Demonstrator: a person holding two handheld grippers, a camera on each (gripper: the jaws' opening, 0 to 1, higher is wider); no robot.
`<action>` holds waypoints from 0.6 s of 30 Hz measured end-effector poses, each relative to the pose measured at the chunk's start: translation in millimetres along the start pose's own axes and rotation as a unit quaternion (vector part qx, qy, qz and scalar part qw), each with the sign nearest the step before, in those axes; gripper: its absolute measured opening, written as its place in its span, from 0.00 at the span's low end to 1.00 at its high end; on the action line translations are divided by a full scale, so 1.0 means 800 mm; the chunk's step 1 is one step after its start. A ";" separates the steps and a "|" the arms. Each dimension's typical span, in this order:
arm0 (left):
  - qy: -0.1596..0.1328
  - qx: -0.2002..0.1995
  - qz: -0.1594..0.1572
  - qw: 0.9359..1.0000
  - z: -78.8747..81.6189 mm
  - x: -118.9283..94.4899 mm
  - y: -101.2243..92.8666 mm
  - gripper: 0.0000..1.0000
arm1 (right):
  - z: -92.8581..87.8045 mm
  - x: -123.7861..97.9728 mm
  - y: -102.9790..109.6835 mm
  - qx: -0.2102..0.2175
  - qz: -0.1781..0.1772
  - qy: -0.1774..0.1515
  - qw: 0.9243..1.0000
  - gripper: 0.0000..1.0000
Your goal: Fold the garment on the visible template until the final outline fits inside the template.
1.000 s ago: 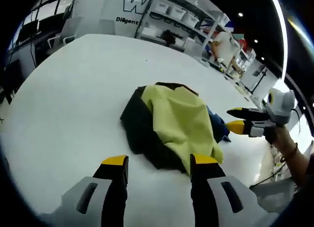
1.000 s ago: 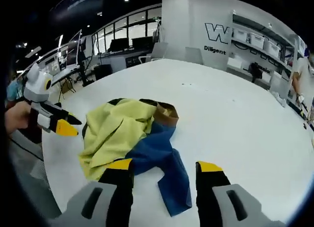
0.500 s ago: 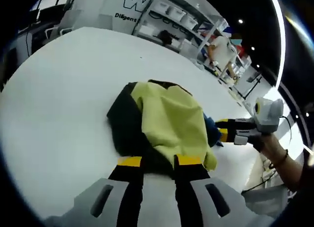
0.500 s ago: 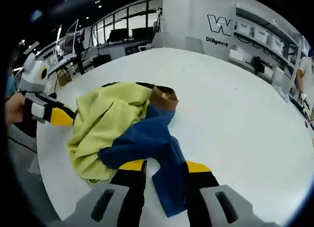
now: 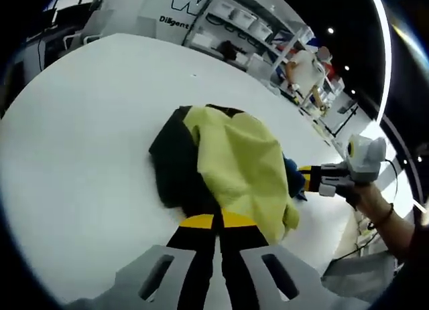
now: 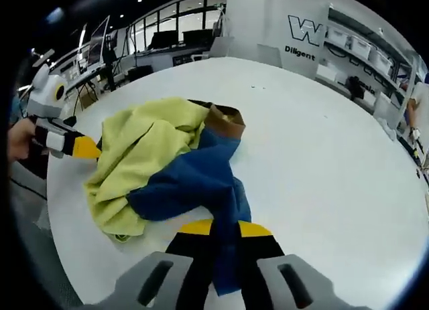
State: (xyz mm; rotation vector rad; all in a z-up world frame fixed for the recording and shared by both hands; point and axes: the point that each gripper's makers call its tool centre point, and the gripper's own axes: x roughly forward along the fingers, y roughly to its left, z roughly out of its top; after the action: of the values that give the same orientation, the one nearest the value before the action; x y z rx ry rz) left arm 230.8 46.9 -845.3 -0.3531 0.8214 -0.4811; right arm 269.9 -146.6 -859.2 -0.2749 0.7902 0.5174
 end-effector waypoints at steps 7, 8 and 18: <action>-0.008 0.012 -0.001 1.000 0.011 -0.011 0.000 0.00 | 0.002 -0.010 -0.016 -0.021 -0.023 0.002 1.000 0.00; -0.009 0.015 0.002 1.000 0.013 -0.012 0.002 0.00 | 0.002 -0.012 -0.019 -0.019 -0.025 0.002 0.999 0.00; -0.018 0.062 0.034 0.997 0.035 -0.033 0.029 0.00 | 0.004 -0.037 -0.051 0.008 -0.054 -0.007 0.999 0.00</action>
State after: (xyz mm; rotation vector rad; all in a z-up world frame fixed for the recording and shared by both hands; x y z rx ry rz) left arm 243.2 84.0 -822.4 -0.2179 0.7623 -0.4577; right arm 276.5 -189.2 -833.7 -0.2963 0.7616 0.4112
